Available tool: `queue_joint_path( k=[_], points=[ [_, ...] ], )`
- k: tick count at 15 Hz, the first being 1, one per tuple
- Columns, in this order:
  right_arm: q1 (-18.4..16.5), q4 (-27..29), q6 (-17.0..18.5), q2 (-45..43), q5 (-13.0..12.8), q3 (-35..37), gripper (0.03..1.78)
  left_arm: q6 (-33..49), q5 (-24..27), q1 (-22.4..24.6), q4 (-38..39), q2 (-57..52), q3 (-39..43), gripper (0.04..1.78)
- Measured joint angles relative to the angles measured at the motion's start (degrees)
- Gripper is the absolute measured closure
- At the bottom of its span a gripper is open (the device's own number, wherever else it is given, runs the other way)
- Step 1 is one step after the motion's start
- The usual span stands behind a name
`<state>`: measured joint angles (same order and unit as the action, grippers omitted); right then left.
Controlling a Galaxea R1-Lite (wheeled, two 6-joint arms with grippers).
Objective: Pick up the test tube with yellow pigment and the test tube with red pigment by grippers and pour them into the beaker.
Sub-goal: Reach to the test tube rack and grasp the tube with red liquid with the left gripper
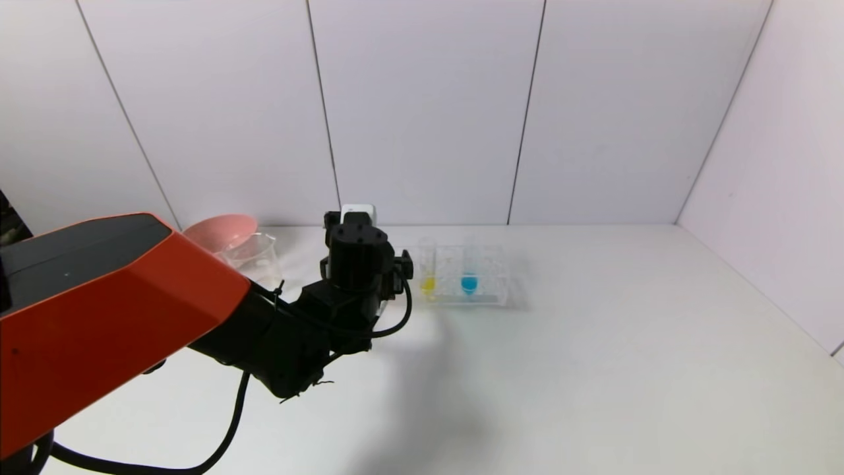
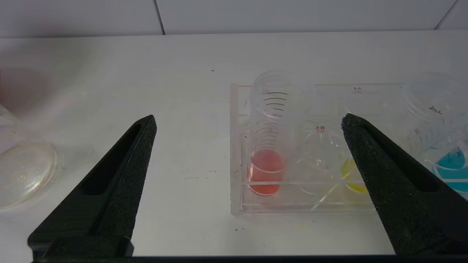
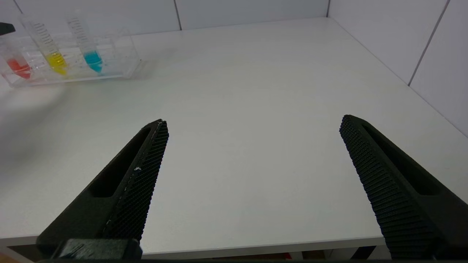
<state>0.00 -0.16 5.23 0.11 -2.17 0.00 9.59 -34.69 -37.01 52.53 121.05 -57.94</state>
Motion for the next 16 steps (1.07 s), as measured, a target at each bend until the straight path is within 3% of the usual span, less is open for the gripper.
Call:
queue_joint_path(
  k=[5, 8, 10, 14, 16],
  points=[
    [0.0, 0.0, -0.02, 0.0, 0.0, 0.0, 0.1, -0.94, -0.41, 0.02, 2.78, 2.93, -1.71, 0.06],
    [0.0, 0.0, 0.0, 0.0, 0.02, 0.0, 0.1, -0.89, -0.37, 0.0, 2.78, 3.47, -1.79, 0.22],
    [0.0, 0.0, 0.0, 0.0, 0.0, 0.0, 0.1, -0.89, -0.34, 0.0, 2.79, 3.56, -1.79, 0.45],
    [0.0, 0.0, -0.02, 0.0, 0.02, 0.0, 0.1, -0.73, -0.26, -0.41, 2.93, 3.56, -1.89, 1.18],
    [0.0, 0.02, 0.0, 0.0, 0.02, 0.0, 0.1, -0.8, -0.28, -0.85, 3.69, 3.62, -2.0, 1.37]
  ],
)
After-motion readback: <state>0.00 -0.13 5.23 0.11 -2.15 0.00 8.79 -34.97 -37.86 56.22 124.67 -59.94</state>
